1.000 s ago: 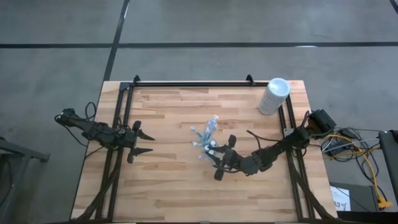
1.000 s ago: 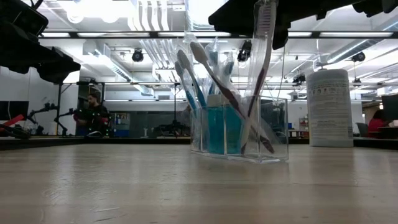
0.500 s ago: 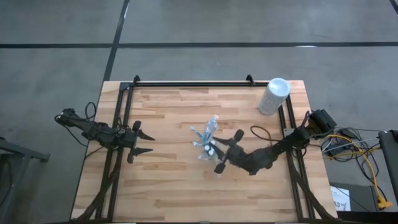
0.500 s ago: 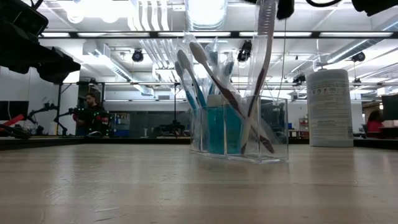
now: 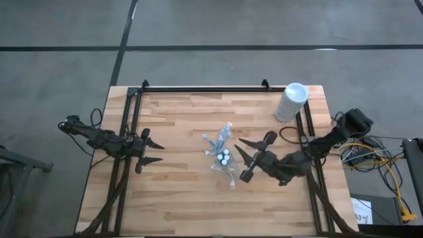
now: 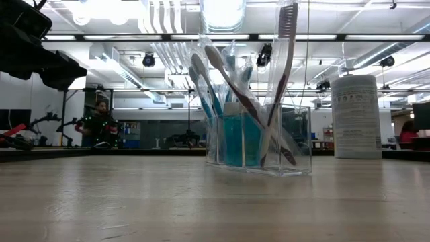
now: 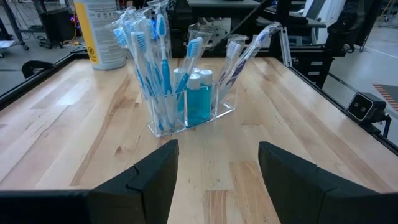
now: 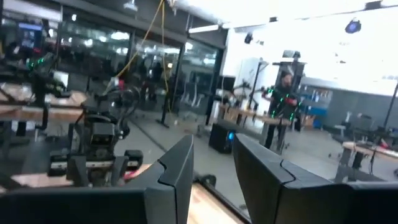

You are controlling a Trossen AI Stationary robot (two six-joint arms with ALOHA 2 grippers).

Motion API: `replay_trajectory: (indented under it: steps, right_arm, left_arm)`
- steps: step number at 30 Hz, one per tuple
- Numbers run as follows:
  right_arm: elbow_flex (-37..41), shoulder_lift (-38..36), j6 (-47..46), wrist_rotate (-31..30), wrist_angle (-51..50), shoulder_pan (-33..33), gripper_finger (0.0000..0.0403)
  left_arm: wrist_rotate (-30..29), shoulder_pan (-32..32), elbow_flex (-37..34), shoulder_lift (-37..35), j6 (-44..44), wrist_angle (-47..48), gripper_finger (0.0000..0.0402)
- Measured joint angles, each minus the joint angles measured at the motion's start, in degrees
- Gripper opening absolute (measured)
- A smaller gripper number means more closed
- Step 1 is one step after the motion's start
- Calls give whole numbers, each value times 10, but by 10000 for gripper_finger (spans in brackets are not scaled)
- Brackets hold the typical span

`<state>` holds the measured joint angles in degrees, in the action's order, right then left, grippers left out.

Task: Pick & Place toothbrushing station
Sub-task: Return to Home Position

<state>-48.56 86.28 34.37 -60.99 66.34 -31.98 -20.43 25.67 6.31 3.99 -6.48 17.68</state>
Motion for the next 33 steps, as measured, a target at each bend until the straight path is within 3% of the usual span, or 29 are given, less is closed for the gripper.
replay_trajectory:
  steps: [8,11,20,33]
  right_arm:
    - [-24,-133,-159,-1,-367,-30,113]
    - [-25,-168,-189,-1,-396,-49,114]
    - [-1,-234,-133,-1,-401,-68,116]
    - [1,-336,-159,48,-558,-131,114]
  left_arm:
    - [0,0,0,0,0,0,227]
    - [0,0,0,0,0,0,227]
    - [0,0,0,0,0,0,227]
    - [0,0,0,0,0,0,227]
